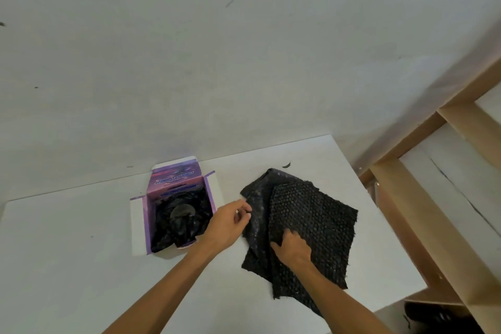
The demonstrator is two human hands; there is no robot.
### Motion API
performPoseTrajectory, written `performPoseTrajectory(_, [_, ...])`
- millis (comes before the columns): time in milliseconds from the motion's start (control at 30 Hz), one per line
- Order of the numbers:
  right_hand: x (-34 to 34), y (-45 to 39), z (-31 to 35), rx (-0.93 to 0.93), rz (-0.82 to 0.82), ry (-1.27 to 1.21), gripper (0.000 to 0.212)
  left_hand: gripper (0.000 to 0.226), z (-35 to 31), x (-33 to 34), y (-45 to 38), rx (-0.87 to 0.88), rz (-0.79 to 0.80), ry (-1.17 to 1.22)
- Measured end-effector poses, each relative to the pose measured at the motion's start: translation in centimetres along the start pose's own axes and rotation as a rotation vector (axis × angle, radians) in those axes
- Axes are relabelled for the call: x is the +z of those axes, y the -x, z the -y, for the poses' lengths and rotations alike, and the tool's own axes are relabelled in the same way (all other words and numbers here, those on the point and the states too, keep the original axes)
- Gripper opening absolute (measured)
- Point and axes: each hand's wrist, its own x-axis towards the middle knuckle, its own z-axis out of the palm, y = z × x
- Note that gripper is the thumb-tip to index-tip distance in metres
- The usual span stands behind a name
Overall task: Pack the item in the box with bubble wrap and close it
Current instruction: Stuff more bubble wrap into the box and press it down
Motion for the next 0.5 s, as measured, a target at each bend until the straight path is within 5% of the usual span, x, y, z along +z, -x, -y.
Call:
performPoseTrajectory(100, [-0.2, -0.4, -1.2, -0.085, -0.010, -0.058, 0.029, 0.010, -0.3, 1.5, -0.4, -0.110, 0.095, -0.005])
performPoseTrajectory(267, [0.4, 0.4, -1.9, -0.057, 0.065, 0.017, 0.071, 0.014, -0.9, 3.8, -0.9, -0.267, 0.198, 0.100])
performPoseTrajectory(433, [0.7, 1.2, -2.7, -0.072, -0.003, -0.067, 0.040, 0.009, -1.0, 5.5, -0.8, -0.380, 0.196, 0.147])
performPoseTrajectory(500, [-0.9, 2.2, -3.3, -0.114, -0.136, -0.144, 0.030, 0.025, -1.7, 6.0, -0.9, -0.399, 0.212, 0.168])
